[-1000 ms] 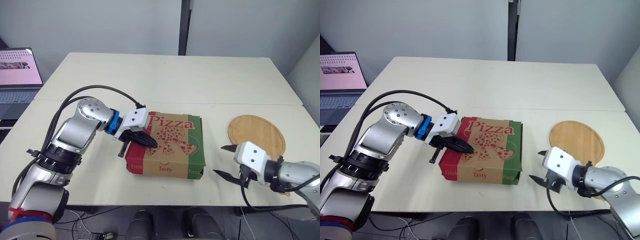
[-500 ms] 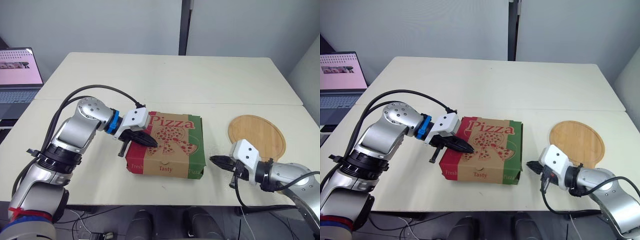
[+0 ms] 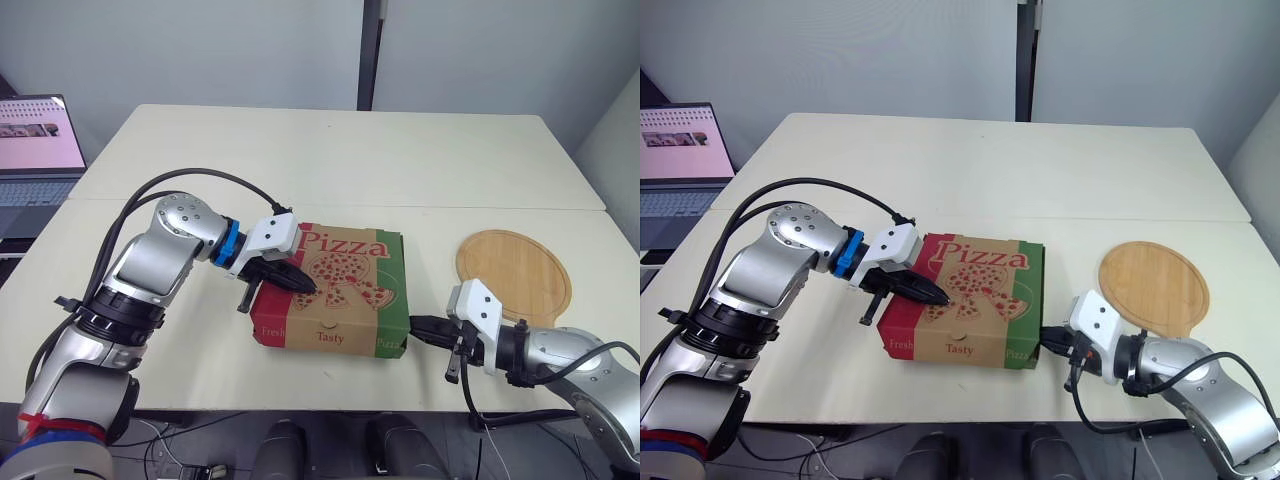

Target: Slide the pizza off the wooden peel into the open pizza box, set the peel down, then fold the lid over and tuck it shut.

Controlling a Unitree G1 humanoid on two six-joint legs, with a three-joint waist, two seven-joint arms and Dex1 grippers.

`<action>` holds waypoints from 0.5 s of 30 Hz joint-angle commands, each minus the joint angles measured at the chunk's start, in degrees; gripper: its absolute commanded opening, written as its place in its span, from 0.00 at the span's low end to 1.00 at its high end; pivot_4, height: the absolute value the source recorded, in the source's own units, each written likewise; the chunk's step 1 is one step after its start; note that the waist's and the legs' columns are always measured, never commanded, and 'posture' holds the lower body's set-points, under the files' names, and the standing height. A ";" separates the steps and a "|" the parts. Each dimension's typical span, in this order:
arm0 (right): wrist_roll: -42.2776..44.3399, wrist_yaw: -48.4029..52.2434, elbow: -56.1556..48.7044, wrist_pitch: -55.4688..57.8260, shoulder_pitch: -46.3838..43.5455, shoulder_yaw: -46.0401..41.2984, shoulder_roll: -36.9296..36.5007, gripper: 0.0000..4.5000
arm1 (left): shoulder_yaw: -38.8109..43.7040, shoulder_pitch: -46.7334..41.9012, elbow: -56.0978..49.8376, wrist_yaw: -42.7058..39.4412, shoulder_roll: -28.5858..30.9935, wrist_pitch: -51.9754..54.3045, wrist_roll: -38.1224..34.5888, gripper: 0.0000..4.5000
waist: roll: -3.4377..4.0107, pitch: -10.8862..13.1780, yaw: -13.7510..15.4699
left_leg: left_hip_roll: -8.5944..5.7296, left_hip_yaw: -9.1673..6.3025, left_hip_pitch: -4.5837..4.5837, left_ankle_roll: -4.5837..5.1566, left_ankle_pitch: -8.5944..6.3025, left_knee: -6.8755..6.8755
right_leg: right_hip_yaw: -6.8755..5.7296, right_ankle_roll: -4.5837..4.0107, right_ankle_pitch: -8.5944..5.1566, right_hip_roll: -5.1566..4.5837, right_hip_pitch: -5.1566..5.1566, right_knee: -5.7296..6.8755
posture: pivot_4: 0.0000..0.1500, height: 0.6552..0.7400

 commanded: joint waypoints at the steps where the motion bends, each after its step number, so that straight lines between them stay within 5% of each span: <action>1: 0.53 -0.51 -1.56 -0.27 -1.21 1.07 0.55 0.01 | 0.56 -0.93 -1.46 -0.06 -0.02 0.41 -0.27 0.00 | 0.00 0.00 -0.01 | 0.00 0.00 0.00 0.00 0.00 0.00 | 0.00 0.00 0.00 0.00 0.00 0.00 | 1.00 1.00; 7: -6.10 -2.98 1.68 -2.12 -1.44 5.16 -0.09 0.01 | 0.19 -0.83 -1.14 -0.14 -0.28 -0.05 0.10 0.00 | 0.00 0.00 -0.02 | 0.00 0.00 -0.01 0.00 0.00 0.03 | 0.00 0.00 0.00 0.00 0.00 0.01 | 1.00 1.00; 14: -3.44 -0.58 -0.78 -1.49 2.70 -3.43 -3.25 0.01 | 0.23 -0.74 -0.98 -0.20 -0.25 -0.39 0.25 0.00 | 0.00 0.00 0.12 | 0.00 -0.02 -0.08 0.00 0.00 0.13 | -0.02 0.00 0.00 0.00 0.00 0.01 | 1.00 1.00; 15: -2.89 0.24 -1.14 -1.47 3.64 -5.43 -4.26 0.10 | 0.24 -0.72 -0.88 -0.20 -0.23 -0.51 0.30 0.00 | 0.00 0.00 0.13 | 0.00 -0.04 -0.11 0.00 0.00 0.16 | -0.03 0.00 0.00 0.00 0.00 0.00 | 1.00 1.00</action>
